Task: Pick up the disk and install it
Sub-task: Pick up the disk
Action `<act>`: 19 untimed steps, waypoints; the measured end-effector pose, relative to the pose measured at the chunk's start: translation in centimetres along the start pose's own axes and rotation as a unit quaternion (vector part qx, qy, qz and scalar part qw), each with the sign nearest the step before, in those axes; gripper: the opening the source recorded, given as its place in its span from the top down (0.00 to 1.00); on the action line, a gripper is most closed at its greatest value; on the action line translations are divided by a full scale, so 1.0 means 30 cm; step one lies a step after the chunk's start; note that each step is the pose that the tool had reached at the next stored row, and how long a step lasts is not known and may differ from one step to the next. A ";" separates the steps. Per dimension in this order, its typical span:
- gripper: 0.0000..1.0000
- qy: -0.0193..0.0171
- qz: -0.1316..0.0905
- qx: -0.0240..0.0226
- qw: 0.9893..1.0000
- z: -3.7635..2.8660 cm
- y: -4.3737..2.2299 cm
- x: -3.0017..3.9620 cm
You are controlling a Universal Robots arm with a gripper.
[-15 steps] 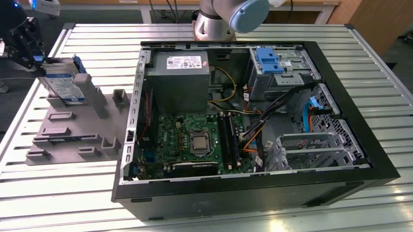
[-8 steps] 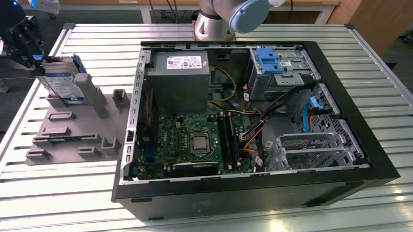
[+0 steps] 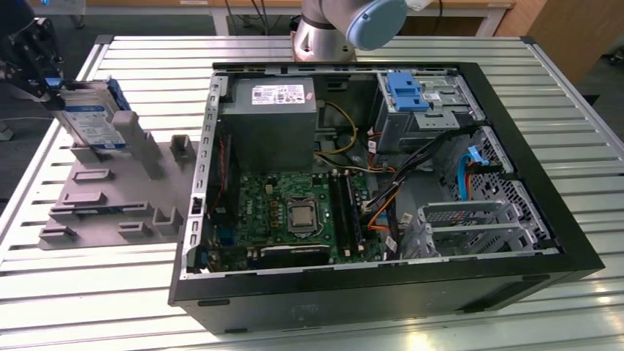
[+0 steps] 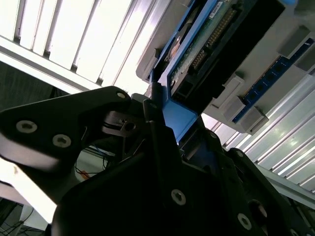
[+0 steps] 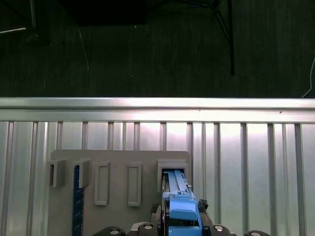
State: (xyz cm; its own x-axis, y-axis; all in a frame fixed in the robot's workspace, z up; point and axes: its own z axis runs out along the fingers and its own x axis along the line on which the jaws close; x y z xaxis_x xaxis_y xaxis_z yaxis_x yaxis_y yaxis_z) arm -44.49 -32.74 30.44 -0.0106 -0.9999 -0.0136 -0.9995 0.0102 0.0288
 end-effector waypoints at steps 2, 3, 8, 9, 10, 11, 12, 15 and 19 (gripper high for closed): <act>0.63 0.000 0.000 0.000 1.000 -0.009 0.000 0.000; 0.63 0.000 0.000 0.000 1.000 -0.013 0.000 0.000; 0.63 0.000 0.000 0.000 1.000 -0.037 0.001 -0.001; 0.63 0.000 0.000 0.000 1.000 -0.042 0.001 -0.001; 0.63 0.000 0.000 0.000 1.000 -0.047 0.001 -0.001; 0.63 0.000 0.000 0.000 1.000 -0.052 0.002 -0.001; 0.63 0.000 0.000 0.000 1.000 -0.057 0.002 -0.001; 0.63 0.000 0.000 0.000 1.000 -0.074 0.002 -0.001; 0.63 0.000 0.000 0.000 1.000 -0.095 0.003 -0.001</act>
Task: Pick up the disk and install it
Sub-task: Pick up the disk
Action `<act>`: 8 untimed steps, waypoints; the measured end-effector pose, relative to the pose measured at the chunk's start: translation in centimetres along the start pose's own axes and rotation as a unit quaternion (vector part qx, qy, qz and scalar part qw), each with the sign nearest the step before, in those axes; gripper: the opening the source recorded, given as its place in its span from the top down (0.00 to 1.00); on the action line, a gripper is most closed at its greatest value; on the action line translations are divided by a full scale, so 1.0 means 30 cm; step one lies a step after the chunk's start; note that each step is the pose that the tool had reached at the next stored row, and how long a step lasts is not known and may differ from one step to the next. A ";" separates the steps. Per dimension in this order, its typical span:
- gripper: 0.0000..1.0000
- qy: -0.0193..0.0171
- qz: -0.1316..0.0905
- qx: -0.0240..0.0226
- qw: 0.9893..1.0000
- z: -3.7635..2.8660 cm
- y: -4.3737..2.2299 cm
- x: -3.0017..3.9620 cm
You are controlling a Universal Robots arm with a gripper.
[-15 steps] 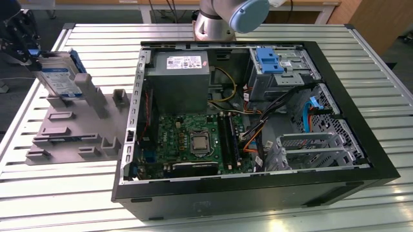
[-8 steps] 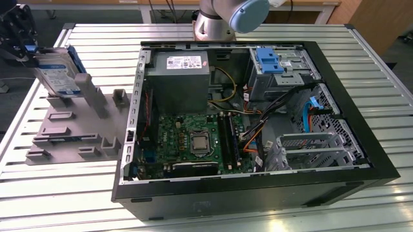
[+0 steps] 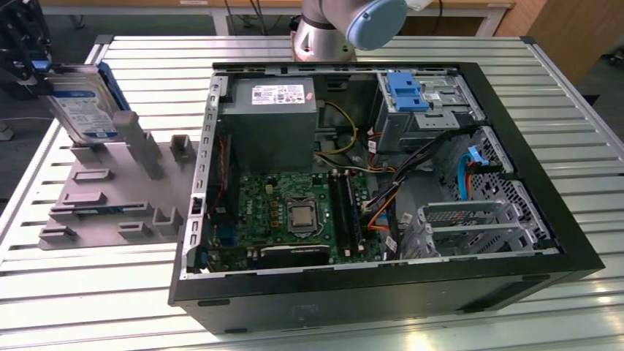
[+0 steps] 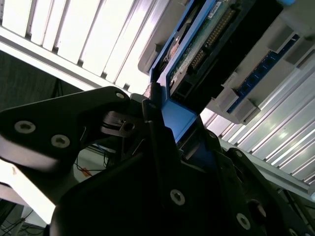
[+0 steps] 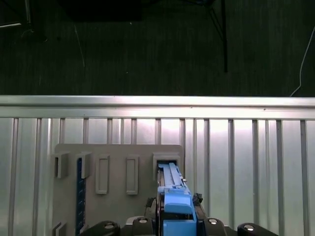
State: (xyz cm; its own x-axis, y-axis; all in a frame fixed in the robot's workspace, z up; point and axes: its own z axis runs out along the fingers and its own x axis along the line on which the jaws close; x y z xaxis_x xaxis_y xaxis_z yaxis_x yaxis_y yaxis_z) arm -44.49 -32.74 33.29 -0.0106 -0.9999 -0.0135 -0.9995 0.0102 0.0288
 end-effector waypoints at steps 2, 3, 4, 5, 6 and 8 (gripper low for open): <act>0.63 0.000 0.000 0.000 1.000 -0.011 0.000 0.000; 0.63 0.000 0.000 0.000 1.000 -0.016 0.000 0.000; 0.63 0.000 0.000 0.000 1.000 -0.021 0.001 0.000; 0.63 0.000 0.000 0.000 1.000 -0.027 0.001 0.000; 0.63 0.000 0.000 0.000 1.000 -0.032 0.001 0.000; 0.63 0.000 0.000 0.000 1.000 -0.042 0.001 -0.001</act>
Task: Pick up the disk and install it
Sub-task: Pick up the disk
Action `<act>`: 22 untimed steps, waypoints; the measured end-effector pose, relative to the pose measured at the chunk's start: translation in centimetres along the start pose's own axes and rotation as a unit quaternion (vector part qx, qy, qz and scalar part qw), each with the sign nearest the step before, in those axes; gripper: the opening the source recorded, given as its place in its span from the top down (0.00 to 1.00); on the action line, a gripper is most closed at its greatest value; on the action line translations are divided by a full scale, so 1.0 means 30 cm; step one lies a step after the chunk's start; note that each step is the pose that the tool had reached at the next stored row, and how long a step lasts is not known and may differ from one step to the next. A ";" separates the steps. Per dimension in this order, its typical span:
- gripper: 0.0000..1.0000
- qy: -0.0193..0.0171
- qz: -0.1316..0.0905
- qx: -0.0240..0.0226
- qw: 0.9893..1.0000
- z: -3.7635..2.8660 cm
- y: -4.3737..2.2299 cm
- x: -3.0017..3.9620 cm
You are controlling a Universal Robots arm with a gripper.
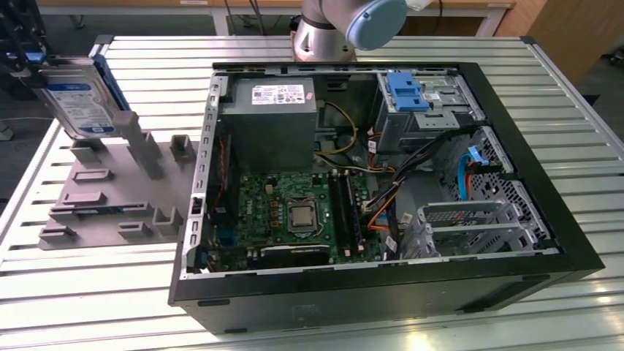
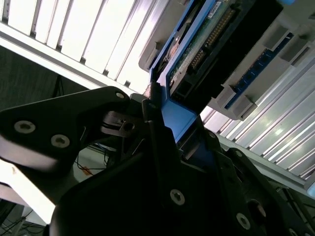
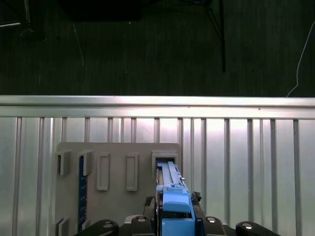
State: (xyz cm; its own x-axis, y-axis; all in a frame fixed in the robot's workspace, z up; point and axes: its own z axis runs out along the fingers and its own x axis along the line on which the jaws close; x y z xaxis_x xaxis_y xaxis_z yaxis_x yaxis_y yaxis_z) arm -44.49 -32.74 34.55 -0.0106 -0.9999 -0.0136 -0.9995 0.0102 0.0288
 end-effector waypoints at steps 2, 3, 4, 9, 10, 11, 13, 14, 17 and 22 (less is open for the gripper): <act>0.63 0.000 0.000 0.000 1.000 -0.009 0.000 0.000; 0.63 0.000 0.000 0.000 1.000 -0.014 0.000 0.000; 0.63 0.000 0.000 0.000 1.000 -0.018 0.001 0.000; 0.63 0.000 0.000 0.000 1.000 -0.044 0.001 -0.001; 0.63 0.000 0.000 0.000 1.000 -0.049 0.001 -0.001; 0.63 0.000 0.000 0.000 1.000 -0.055 0.002 -0.001; 0.63 0.000 0.000 0.000 1.000 -0.066 0.002 -0.001; 0.63 0.000 0.000 0.000 1.000 -0.072 0.002 -0.001; 0.63 0.000 0.000 0.000 1.000 -0.089 0.003 -0.001; 0.63 0.000 0.000 0.000 1.000 -0.116 0.003 -0.002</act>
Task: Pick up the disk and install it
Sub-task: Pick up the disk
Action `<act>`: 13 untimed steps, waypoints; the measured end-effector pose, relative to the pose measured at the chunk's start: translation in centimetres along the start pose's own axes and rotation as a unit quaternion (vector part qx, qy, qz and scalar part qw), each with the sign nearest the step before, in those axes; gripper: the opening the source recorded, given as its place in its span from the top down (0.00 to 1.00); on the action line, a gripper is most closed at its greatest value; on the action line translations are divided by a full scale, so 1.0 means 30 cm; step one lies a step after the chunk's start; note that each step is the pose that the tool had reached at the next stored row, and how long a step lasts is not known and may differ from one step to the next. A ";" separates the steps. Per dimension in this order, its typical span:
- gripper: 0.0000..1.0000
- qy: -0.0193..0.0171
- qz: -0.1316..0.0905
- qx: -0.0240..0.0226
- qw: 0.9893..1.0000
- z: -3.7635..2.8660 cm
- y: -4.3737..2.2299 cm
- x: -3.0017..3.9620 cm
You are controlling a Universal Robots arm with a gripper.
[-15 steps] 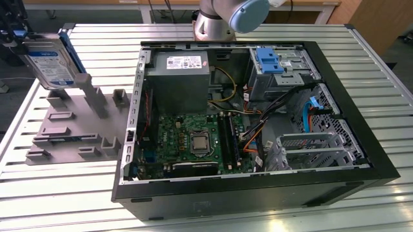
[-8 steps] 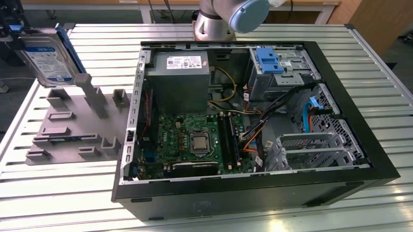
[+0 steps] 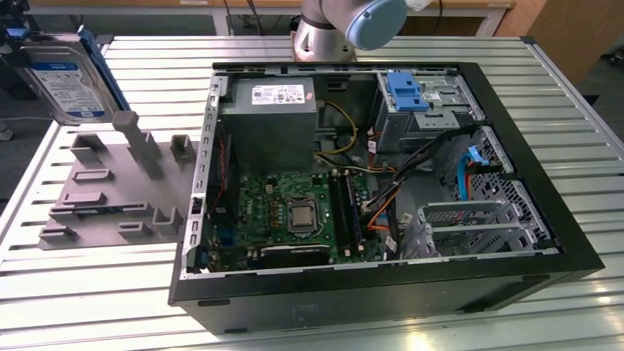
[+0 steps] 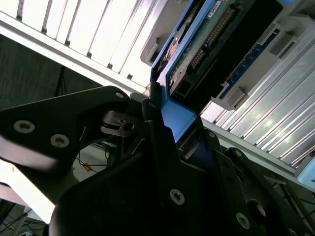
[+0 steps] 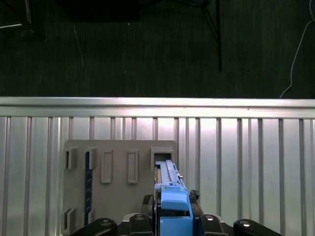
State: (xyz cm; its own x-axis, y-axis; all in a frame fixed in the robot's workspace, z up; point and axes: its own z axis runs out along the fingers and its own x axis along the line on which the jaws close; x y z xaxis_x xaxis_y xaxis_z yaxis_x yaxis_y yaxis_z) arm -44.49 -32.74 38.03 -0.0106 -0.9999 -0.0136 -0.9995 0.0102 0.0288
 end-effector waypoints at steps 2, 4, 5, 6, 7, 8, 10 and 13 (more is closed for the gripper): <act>0.63 0.000 0.000 0.000 1.000 -0.010 0.000 0.000; 0.63 0.000 0.000 0.000 1.000 -0.019 0.001 0.000; 0.63 0.000 0.000 0.000 1.000 -0.024 0.001 0.000; 0.63 0.000 0.000 0.000 1.000 -0.028 0.001 0.000; 0.63 0.000 0.000 0.000 1.000 -0.033 0.001 0.000; 0.63 0.000 0.000 0.000 1.000 -0.038 0.001 -0.001; 0.63 0.000 0.000 0.000 1.000 -0.048 0.001 -0.001; 0.63 0.000 0.000 0.000 1.000 -0.064 0.002 -0.001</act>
State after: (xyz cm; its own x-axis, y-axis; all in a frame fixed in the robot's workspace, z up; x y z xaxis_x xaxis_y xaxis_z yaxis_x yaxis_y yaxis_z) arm -44.49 -32.74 39.96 -0.0106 -0.9999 -0.0136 -0.9995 0.0102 0.0288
